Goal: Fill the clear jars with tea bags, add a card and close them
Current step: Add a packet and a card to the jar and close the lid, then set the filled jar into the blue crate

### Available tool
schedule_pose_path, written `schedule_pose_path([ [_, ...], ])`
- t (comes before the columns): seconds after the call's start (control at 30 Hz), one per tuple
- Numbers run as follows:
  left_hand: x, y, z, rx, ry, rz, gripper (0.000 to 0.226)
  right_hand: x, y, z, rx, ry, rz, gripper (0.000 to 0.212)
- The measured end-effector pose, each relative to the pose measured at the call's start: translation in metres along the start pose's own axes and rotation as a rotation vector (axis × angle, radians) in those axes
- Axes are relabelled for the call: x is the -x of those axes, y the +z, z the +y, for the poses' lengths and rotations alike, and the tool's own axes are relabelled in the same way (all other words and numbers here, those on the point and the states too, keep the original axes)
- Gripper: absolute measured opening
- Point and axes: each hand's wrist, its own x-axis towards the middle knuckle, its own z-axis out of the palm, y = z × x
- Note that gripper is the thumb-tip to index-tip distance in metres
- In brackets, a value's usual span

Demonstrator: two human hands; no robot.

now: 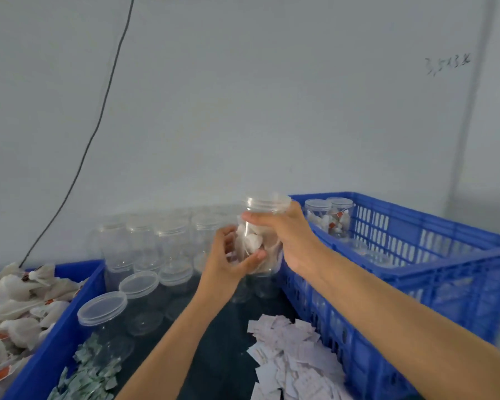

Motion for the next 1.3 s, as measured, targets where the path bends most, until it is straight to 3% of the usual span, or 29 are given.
schedule_pose_path([
  [0.13,-0.058,0.045,0.006,-0.187,0.014,0.043,0.071,-0.049,-0.033,-0.036,0.046,0.014,0.115,0.080],
  [0.23,-0.092,0.075,0.004,-0.165,0.017,0.066,0.074,-0.083,-0.055,-0.045,0.050,0.043,0.183,0.079],
  [0.4,-0.135,0.099,-0.021,-0.158,-0.002,-0.083,0.058,-0.136,-0.082,-0.035,0.121,-0.007,0.289,0.095],
  [0.57,-0.168,0.108,-0.055,-0.286,0.035,-0.182,0.048,-0.183,-0.098,-0.011,0.211,-0.053,0.401,0.094],
  [0.77,-0.204,0.123,-0.078,-0.355,-0.012,-0.239,0.046,-0.230,-0.112,0.004,0.459,0.068,0.493,0.107],
  [0.9,-0.209,0.129,-0.092,-0.448,0.021,-0.220,0.033,-0.252,-0.121,0.027,0.527,0.236,0.427,0.113],
  [0.97,-0.208,0.131,-0.094,-0.508,0.071,-0.211,0.030,-0.257,-0.121,0.040,0.467,0.336,0.320,0.100],
  [1.07,-0.207,0.130,-0.095,-0.652,0.107,-0.218,0.031,-0.261,-0.122,0.050,0.561,0.308,0.243,0.077],
  [1.3,-0.211,0.131,-0.090,-0.844,0.056,-0.282,0.036,-0.256,-0.097,0.041,1.215,0.448,0.113,0.042],
])
